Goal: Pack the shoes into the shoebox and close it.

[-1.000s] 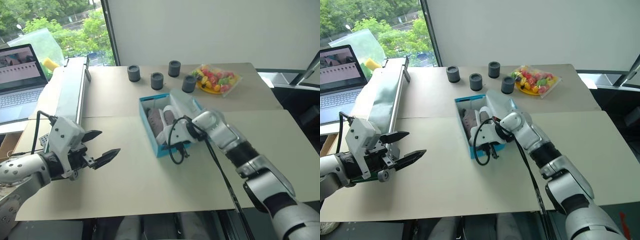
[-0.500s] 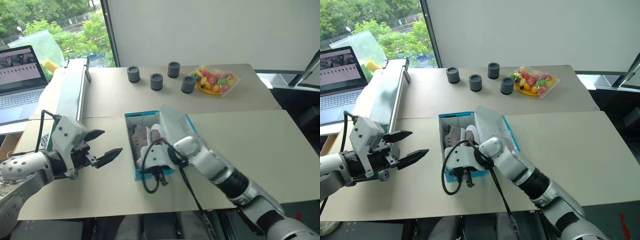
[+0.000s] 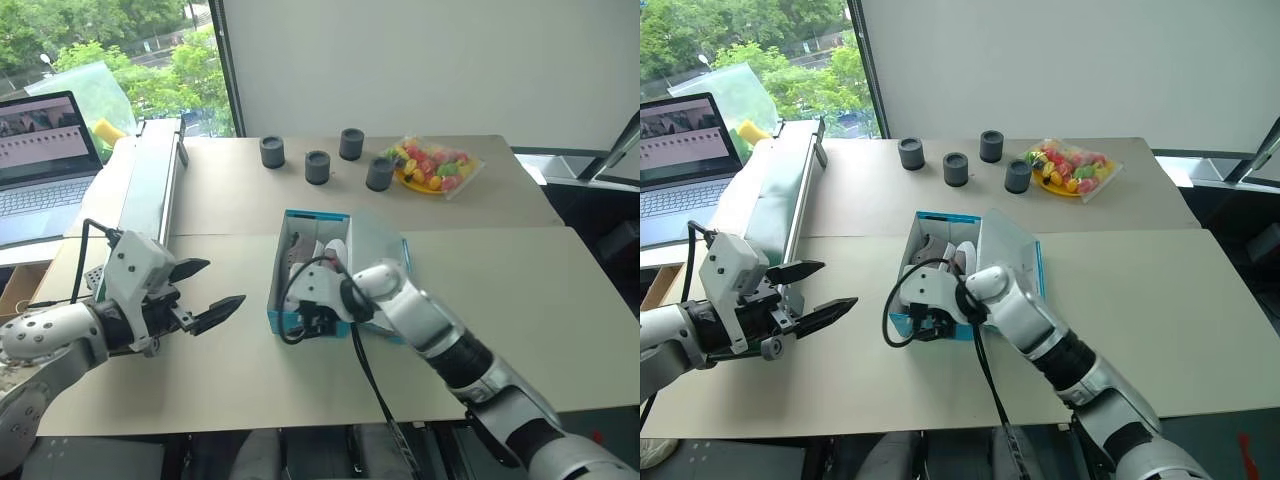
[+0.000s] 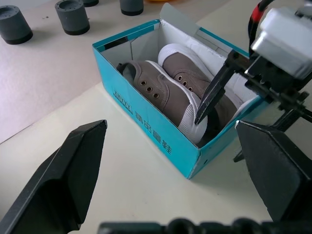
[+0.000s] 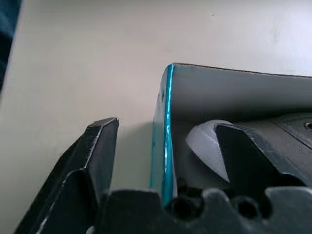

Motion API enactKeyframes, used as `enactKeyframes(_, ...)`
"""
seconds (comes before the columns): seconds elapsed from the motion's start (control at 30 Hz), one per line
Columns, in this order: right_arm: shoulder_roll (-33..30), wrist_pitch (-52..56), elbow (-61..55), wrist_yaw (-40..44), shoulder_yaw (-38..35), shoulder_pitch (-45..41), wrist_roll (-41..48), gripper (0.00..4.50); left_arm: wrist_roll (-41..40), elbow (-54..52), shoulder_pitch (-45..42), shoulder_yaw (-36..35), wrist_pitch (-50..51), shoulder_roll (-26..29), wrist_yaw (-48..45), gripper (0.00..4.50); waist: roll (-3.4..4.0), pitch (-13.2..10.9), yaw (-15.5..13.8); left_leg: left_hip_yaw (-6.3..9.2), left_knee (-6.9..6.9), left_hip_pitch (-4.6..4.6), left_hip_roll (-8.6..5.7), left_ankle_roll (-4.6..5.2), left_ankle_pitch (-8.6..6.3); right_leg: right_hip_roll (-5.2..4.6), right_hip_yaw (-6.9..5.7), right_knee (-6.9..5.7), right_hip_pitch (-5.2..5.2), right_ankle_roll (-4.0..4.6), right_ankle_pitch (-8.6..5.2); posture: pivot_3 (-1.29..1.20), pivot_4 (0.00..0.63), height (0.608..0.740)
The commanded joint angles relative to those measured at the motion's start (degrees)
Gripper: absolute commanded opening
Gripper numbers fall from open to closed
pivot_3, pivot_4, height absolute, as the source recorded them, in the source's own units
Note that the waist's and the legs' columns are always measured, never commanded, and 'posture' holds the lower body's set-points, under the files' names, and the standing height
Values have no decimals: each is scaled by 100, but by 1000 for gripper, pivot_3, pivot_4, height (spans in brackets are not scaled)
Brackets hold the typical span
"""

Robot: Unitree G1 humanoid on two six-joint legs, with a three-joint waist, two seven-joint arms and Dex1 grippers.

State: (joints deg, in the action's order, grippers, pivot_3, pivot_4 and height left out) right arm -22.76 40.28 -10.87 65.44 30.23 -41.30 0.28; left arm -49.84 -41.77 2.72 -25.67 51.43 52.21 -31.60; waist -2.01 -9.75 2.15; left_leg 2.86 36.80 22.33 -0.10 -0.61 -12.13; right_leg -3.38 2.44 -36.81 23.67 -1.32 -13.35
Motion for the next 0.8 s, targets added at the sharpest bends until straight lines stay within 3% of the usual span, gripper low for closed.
enactKeyframes(0.03,-365,411,-535,452,-692,-369,720,3610,9,-11,-106,10,-72,33,-34,4500,0,0,13,0,0,0,0,0,-1,0,0,0,1,0,0,0,150,740)
enactKeyframes(0.2,-918,2237,-985,888,-1943,-312,2420,3610,37,26,-151,54,-86,24,-49,4500,1,-2,10,-1,-2,7,1,0,-2,1,1,1,7,1,-1,0,150,740)
enactKeyframes(0.37,-1204,3479,-1648,597,-2429,341,3405,2296,59,67,-153,43,-91,58,-103,4500,0,-2,-8,-3,-4,8,2,3,-9,0,-1,3,5,4,-10,0,150,740)
enactKeyframes(0.43,-1266,3996,-2074,471,-2612,849,3867,1516,58,93,-168,36,-90,79,-128,4500,0,-2,-10,-7,-4,29,1,3,-9,-1,4,-3,32,4,-10,0,150,740)
enactKeyframes(0.57,-1448,3878,-2149,-339,-1988,1586,3515,173,95,141,-193,70,-104,101,-165,4500,0,-2,-8,-7,-3,46,1,3,-9,0,3,-5,47,3,-10,0,150,740)
enactKeyframes(0.8,-1317,2884,-1262,-2332,-810,2268,1931,78,93,177,-252,19,-77,163,-223,4500,-2,-1,2,-15,4,45,2,3,-8,2,5,-4,46,-1,-13,0,150,740)
